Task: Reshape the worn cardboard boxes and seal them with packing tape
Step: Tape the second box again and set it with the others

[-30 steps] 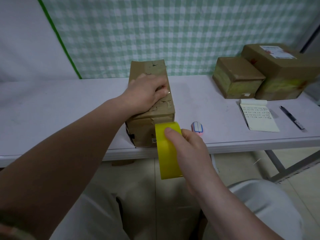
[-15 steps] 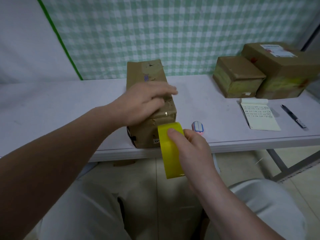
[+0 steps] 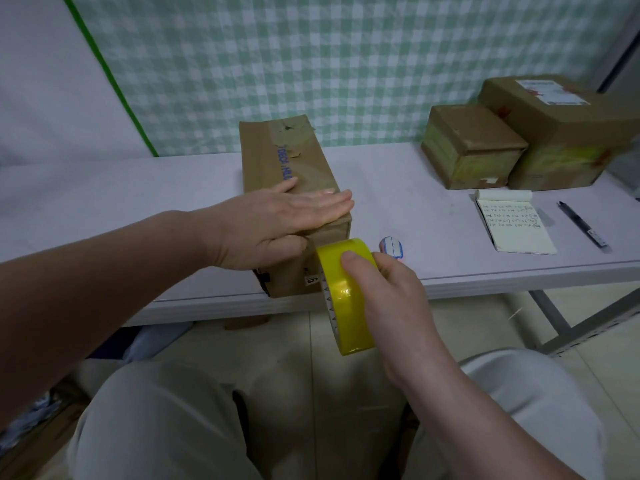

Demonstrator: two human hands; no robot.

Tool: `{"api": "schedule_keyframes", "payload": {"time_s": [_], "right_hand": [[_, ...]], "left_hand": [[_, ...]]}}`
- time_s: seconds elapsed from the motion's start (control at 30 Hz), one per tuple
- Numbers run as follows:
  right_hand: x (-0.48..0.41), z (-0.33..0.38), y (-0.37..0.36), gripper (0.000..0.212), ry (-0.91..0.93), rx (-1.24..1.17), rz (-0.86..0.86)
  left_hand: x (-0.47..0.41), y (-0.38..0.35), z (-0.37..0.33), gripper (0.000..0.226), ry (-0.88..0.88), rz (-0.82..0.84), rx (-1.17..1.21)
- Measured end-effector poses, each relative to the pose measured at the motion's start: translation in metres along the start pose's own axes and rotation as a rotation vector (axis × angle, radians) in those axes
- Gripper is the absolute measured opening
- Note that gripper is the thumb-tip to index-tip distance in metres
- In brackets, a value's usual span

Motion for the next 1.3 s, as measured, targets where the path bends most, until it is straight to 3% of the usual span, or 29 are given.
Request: {"api": "schedule_keyframes", "payload": {"time_s": [0.17,0.43,0.6,0.87,1.03,1.3], "right_hand": [[0.002,0.000,-0.001,0.059,-0.011,0.007,0.005],[0.003,-0.002,-0.002,0.062,-0.046,-0.023,0.015],[0.003,-0.004,-0.006,0.062,-0.057,-0.046,0.024],[0.008,-0.015,-0.006,0.064,-0.090,-0.088,0.041],[0.005,-0.024,-0.005,0.046,-0.197,-0.077,0.041],[-0.004,-0.030,-0.014,0.039,-0.322,-0.105,0.085]], "left_hand": [[-0.001,0.000,0.013,0.061,0.085,0.018,0.018],[-0.007,0.002,0.027,0.074,0.338,0.005,0.118],[-0.017,0.001,0.022,0.059,0.523,0.013,0.136],[-0.018,-0.001,0.021,0.066,0.540,0.031,0.046],[-0.019,0.001,0.018,0.069,0.549,0.019,0.037],[-0.022,0.002,0.019,0.075,0.539,-0.065,0.017]]}}
Point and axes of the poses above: each hand's wrist, its own x-axis away from the middle knuckle, its own y-axis out of the back of the hand, z = x × y, the point moved 7 cm from there along -x, towards the middle knuckle, and after that the axes turned 5 degrees about -y, right-handed, at the moved point
